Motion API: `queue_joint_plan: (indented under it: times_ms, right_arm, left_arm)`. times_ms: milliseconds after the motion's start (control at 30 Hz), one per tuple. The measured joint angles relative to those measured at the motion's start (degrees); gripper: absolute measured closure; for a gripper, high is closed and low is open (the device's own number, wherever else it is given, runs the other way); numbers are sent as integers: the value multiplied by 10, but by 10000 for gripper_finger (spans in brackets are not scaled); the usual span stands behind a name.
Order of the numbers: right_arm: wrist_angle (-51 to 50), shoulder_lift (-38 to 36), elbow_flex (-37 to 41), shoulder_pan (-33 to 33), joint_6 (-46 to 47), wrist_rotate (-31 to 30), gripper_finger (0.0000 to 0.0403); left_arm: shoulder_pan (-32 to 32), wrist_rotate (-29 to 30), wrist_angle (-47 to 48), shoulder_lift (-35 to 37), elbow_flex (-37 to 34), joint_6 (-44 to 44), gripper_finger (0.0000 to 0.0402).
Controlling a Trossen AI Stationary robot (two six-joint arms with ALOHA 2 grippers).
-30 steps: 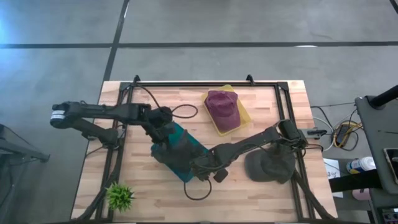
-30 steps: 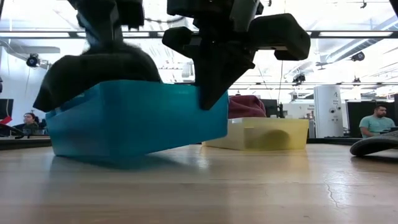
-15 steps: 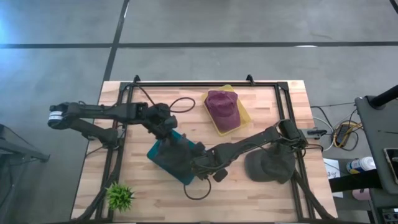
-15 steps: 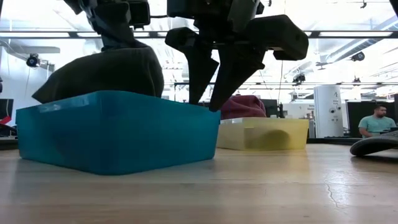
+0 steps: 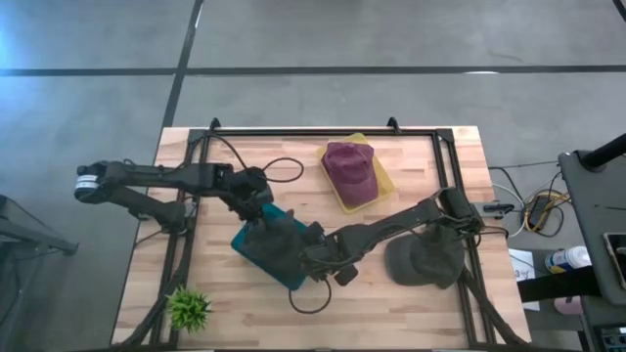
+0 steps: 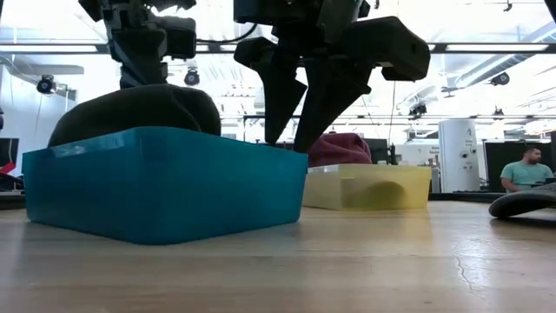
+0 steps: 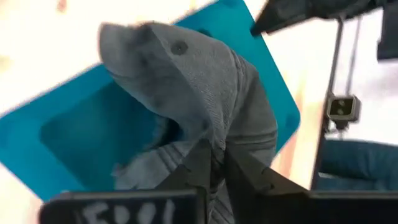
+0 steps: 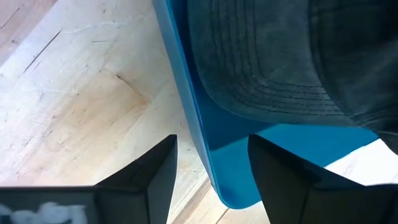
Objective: Pick & Place hat
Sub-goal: Put the left black cap into the blue bin
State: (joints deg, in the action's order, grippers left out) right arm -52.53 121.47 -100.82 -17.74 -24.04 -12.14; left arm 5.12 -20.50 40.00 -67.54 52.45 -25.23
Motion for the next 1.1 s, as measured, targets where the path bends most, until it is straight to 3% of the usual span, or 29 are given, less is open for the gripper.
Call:
queue_joint_plan:
  times_ms: [367,667,800,1100]
  right_arm:
    - [-24,0,0,0,15,1,206]
    - [-43,0,1,0,12,1,206]
    - [-40,0,7,6,14,-4,206]
    - [19,-9,7,40,14,-31,206]
  left_arm:
    - [0,50,105,17,82,7,245]
    - [-9,81,210,49,167,10,232]
    - [-36,83,235,63,144,-30,232]
    - [-96,166,193,67,23,-69,232]
